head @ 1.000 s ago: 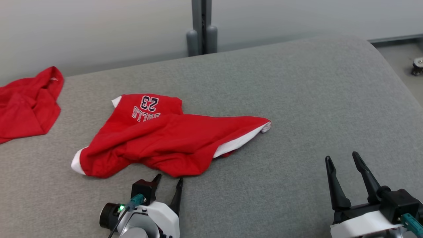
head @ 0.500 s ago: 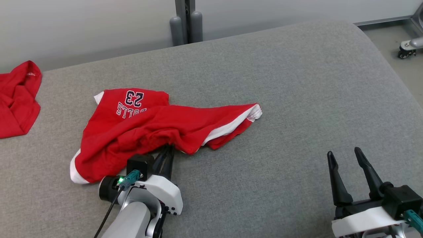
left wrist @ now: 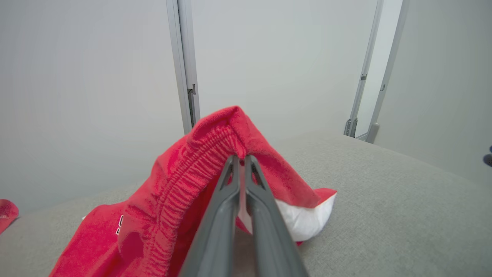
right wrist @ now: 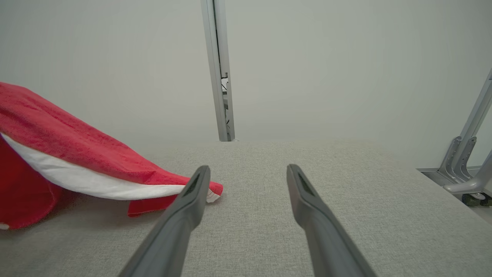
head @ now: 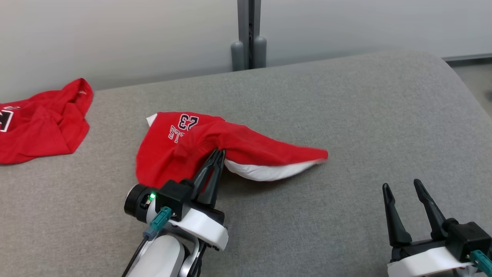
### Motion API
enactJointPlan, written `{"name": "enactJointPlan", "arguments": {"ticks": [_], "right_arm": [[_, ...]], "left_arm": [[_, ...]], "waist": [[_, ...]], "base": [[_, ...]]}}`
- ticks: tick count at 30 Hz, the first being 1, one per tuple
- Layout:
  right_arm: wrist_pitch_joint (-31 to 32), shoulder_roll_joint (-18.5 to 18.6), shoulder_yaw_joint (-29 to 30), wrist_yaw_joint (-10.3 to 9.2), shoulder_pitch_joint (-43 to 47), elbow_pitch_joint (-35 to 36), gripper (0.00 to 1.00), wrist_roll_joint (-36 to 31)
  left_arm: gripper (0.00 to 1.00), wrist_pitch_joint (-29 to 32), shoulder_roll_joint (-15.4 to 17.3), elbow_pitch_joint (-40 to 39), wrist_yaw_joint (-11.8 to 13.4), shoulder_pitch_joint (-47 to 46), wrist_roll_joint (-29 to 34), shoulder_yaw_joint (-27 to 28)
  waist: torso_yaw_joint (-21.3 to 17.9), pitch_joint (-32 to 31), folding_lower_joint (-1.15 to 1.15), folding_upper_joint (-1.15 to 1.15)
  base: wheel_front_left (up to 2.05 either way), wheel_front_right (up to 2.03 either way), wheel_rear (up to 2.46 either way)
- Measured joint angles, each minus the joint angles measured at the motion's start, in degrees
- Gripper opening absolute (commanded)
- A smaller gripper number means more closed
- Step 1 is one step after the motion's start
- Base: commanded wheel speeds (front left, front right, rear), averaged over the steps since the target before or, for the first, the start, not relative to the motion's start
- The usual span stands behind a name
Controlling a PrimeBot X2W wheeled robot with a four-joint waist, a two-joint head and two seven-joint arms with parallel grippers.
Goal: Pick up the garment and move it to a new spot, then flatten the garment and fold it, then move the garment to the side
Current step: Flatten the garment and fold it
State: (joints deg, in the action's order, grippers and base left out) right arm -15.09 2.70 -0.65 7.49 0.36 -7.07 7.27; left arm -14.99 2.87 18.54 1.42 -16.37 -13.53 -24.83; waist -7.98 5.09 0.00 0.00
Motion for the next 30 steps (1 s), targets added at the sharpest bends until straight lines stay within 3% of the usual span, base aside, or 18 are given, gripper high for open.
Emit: {"name": "enactJointPlan", "arguments": {"ticks": [7, 14, 21, 30], "right_arm": [[0.0, 0.0, 0.26, 0.0, 1.5, -0.65, 1.0, -0.01], [0.0, 0.0, 0.33, 0.0, 2.15, -0.55, 1.0, -0.03], [0.0, 0.0, -0.81, 0.0, 1.92, -0.36, 1.0, 0.13], [-0.01, 0.0, -3.35, 0.0, 0.33, -0.55, 1.0, 0.13]], "left_arm": [[0.0, 0.45, 0.66, -9.36, -0.63, 0.85, 2.65, -1.12], [0.0, 8.82, 3.64, -12.03, 1.52, 2.86, 2.63, 0.21], [0.0, 8.82, 6.13, -4.08, 3.68, 3.04, 1.26, 4.56], [0.0, 7.11, 6.48, 15.91, 4.16, -4.92, -0.98, 8.02]], "waist": [[1.29, -3.32, 0.0, 0.0], [1.31, -4.33, 0.0, 0.0], [0.32, -3.22, 0.0, 0.0], [-3.1, -0.4, 0.0, 0.0]], "base": [[0.0, 0.0, 0.0], [0.0, 0.0, 0.0], [0.0, 0.0, 0.0], [0.0, 0.0, 0.0]]}}
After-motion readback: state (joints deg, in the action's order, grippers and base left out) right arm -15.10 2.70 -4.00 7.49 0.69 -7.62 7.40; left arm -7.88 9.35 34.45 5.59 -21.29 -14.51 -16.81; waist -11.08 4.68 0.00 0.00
